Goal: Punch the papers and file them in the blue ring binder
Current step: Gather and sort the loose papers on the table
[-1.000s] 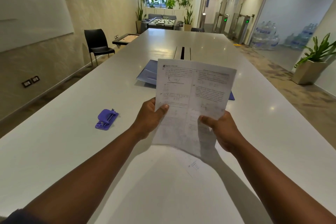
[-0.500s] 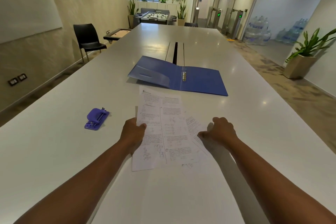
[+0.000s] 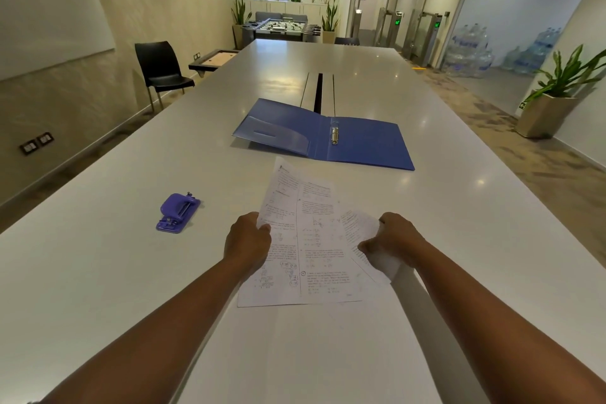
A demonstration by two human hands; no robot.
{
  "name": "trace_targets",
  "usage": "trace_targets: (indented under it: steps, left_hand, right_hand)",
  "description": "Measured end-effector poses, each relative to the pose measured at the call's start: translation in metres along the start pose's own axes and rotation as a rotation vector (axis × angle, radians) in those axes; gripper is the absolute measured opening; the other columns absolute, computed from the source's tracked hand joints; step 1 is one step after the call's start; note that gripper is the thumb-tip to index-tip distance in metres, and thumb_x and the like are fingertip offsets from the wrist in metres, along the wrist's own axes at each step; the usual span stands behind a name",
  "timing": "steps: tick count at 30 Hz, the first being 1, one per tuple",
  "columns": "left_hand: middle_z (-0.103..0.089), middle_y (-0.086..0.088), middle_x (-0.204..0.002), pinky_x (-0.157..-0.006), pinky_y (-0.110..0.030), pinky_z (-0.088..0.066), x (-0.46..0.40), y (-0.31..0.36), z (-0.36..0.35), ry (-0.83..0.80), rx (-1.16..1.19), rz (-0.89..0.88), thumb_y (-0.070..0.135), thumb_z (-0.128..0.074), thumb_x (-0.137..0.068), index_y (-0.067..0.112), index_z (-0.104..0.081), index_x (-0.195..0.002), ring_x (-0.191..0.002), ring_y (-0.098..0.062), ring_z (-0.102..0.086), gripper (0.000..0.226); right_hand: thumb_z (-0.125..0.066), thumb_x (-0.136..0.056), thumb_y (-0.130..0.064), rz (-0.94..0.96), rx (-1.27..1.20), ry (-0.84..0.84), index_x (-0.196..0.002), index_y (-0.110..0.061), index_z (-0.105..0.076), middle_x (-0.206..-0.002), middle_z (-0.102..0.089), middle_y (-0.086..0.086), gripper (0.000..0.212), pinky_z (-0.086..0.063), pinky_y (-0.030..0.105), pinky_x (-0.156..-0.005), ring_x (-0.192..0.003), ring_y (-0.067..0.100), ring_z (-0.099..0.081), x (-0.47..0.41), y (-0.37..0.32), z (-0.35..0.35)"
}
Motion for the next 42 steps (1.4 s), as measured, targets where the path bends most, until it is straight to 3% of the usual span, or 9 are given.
trace_targets:
  steps: [5, 7, 12, 16, 21, 26, 31, 36, 42]
  left_hand:
    - [-0.07, -0.008, -0.126, -0.059, -0.025, -0.048, 0.002, 0.0, 0.002, -0.002, 0.016, 0.007, 0.022, -0.051, -0.104, 0.013, -0.062, -0.129, -0.085, -0.022, -0.063, 0.028]
    - [-0.07, -0.008, -0.124, -0.056, -0.024, -0.048, 0.003, -0.001, 0.003, -0.006, 0.04, 0.018, 0.022, -0.051, -0.104, 0.012, -0.062, -0.128, -0.084, -0.023, -0.065, 0.028]
    - [-0.069, -0.006, -0.119, -0.057, -0.023, -0.051, -0.001, -0.004, 0.006, -0.029, 0.163, 0.062, 0.015, -0.055, -0.103, 0.007, -0.062, -0.129, -0.088, -0.024, -0.065, 0.028]
    - [-0.071, -0.012, -0.12, -0.078, -0.041, -0.062, -0.006, -0.01, 0.015, -0.035, 0.212, 0.105, 0.013, -0.056, -0.1, 0.007, -0.065, -0.125, -0.097, -0.03, -0.07, 0.028]
    - [-0.07, -0.01, -0.113, -0.062, -0.027, -0.052, -0.013, -0.017, 0.041, 0.045, 0.174, 0.116, 0.01, -0.055, -0.1, 0.005, -0.065, -0.122, -0.085, -0.024, -0.063, 0.026]
    - [-0.069, -0.018, -0.122, -0.071, -0.035, -0.053, -0.019, -0.021, 0.061, 0.069, 0.149, 0.125, 0.01, -0.054, -0.1, 0.002, -0.063, -0.125, -0.09, -0.025, -0.061, 0.028]
    - [-0.068, -0.012, -0.113, -0.056, -0.023, -0.047, -0.015, -0.004, 0.049, -0.01, 0.335, 0.13, 0.007, -0.055, -0.101, 0.003, -0.061, -0.131, -0.084, -0.021, -0.064, 0.031]
    - [-0.076, -0.009, -0.11, -0.08, -0.044, -0.062, -0.008, 0.02, 0.028, -0.187, 0.648, 0.166, 0.011, -0.058, -0.102, 0.011, -0.064, -0.128, -0.095, -0.03, -0.074, 0.027]
    - [-0.079, -0.006, -0.102, -0.083, -0.046, -0.061, 0.004, 0.059, 0.02, -0.291, 0.745, 0.047, 0.015, -0.063, -0.099, 0.013, -0.072, -0.115, -0.095, -0.03, -0.076, 0.018]
  right_hand:
    - [-0.065, -0.082, -0.021, -0.057, -0.308, -0.037, -0.105, -0.009, -0.065, -0.103, -0.071, 0.008, 0.026, -0.061, 0.036, -0.066, -0.085, 0.024, -0.069, 0.009, 0.003, -0.001]
    - [-0.059, -0.085, -0.01, -0.079, -0.427, -0.045, -0.097, -0.006, -0.072, -0.098, -0.075, 0.013, 0.018, -0.064, 0.044, -0.075, -0.083, 0.028, -0.073, 0.008, 0.008, 0.003]
    - [-0.057, -0.092, -0.01, -0.082, -0.466, 0.079, -0.089, -0.005, -0.073, -0.091, -0.074, 0.013, 0.018, -0.057, 0.034, -0.063, -0.075, 0.024, -0.07, 0.01, 0.021, 0.018]
    - [-0.057, -0.098, -0.012, -0.09, -0.561, 0.162, -0.091, -0.004, -0.073, -0.091, -0.074, 0.014, 0.02, -0.055, 0.035, -0.064, -0.074, 0.026, -0.069, 0.011, 0.039, 0.036]
    - [-0.057, -0.098, -0.011, -0.09, -0.635, 0.244, -0.085, -0.004, -0.072, -0.091, -0.073, 0.025, 0.021, -0.051, 0.038, -0.064, -0.068, 0.029, -0.064, 0.017, 0.06, 0.064]
    - [-0.057, -0.1, -0.011, -0.053, -0.764, 0.277, -0.081, -0.01, -0.068, -0.099, -0.071, 0.027, 0.022, -0.052, 0.044, -0.066, -0.078, 0.037, -0.066, 0.026, 0.065, 0.089]
    - [-0.06, -0.1, -0.012, -0.058, -0.942, 0.185, -0.094, -0.006, -0.071, -0.105, -0.074, 0.027, 0.014, -0.051, 0.072, -0.09, -0.101, 0.052, -0.068, 0.028, 0.053, 0.077]
    - [-0.06, -0.1, -0.007, -0.019, -1.113, 0.008, -0.114, 0.007, -0.064, -0.108, -0.075, 0.024, 0.02, -0.061, 0.053, -0.081, -0.096, 0.042, -0.074, 0.032, 0.025, 0.047]
    - [-0.061, -0.095, -0.012, 0.058, -1.151, -0.089, -0.113, 0.001, -0.063, -0.106, -0.078, 0.016, 0.022, -0.056, 0.063, -0.091, -0.096, 0.04, -0.075, 0.04, -0.001, 0.027]
Point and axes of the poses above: each hand's wrist, its own x-axis away from the middle knuckle, its own z-axis out of the back of the hand, y = z × x, the point moved 7 cm from there along -x, towards the middle knuckle
